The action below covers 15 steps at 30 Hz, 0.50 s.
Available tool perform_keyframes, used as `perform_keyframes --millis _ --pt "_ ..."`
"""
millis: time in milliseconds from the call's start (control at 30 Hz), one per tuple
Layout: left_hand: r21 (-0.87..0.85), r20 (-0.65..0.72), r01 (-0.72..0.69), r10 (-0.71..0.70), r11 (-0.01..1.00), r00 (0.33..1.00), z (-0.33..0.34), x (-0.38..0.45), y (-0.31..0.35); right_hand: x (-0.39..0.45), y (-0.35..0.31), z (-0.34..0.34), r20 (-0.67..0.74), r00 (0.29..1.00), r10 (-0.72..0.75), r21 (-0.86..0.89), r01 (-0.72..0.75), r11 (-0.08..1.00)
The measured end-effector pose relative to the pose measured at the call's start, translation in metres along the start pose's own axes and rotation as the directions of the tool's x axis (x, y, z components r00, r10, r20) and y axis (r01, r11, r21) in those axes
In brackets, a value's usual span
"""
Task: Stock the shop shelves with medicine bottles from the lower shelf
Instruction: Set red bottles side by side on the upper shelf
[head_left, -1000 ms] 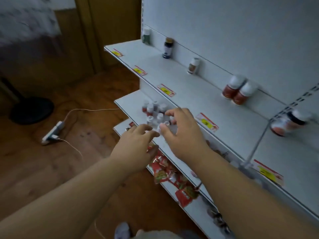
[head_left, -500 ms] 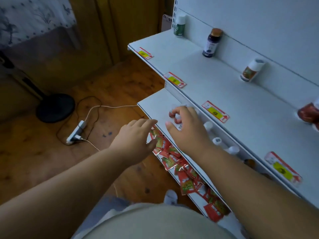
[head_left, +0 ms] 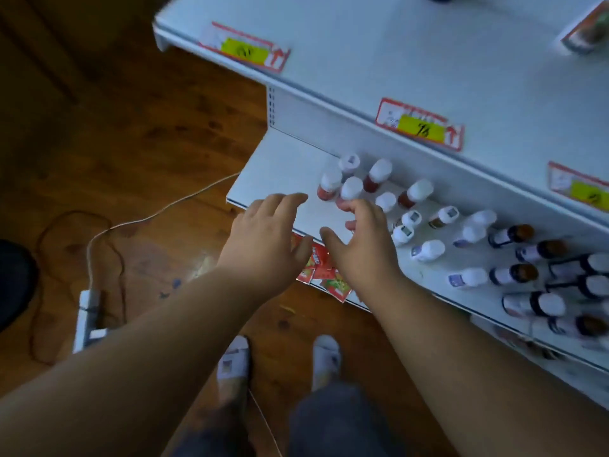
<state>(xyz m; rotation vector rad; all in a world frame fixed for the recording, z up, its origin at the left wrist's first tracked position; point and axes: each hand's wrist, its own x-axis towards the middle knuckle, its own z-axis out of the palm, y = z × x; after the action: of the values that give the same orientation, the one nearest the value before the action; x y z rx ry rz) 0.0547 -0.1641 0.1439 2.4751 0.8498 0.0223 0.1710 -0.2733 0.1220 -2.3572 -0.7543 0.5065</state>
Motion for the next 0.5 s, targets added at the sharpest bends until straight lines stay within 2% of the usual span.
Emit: perform_keyframes --millis 100,367,500 --pt "-0.030 -0.007 -0.029 0.029 0.999 1.000 0.040 0.046 -0.031 0.046 0.022 0.040 -0.053 0.998 0.028 -0.039 -0.030 0.999" --pt "-0.143 -0.083 0.030 -0.042 0.989 0.996 0.135 0.129 -0.095 0.160 0.083 0.119 -0.129 0.991 -0.034 -0.109 0.020 0.994" --pt "-0.148 -0.113 0.008 -0.025 0.989 0.993 0.158 0.158 -0.109 0.190 0.101 0.137 -0.072 0.997 0.008 -0.169 -0.021 0.985"
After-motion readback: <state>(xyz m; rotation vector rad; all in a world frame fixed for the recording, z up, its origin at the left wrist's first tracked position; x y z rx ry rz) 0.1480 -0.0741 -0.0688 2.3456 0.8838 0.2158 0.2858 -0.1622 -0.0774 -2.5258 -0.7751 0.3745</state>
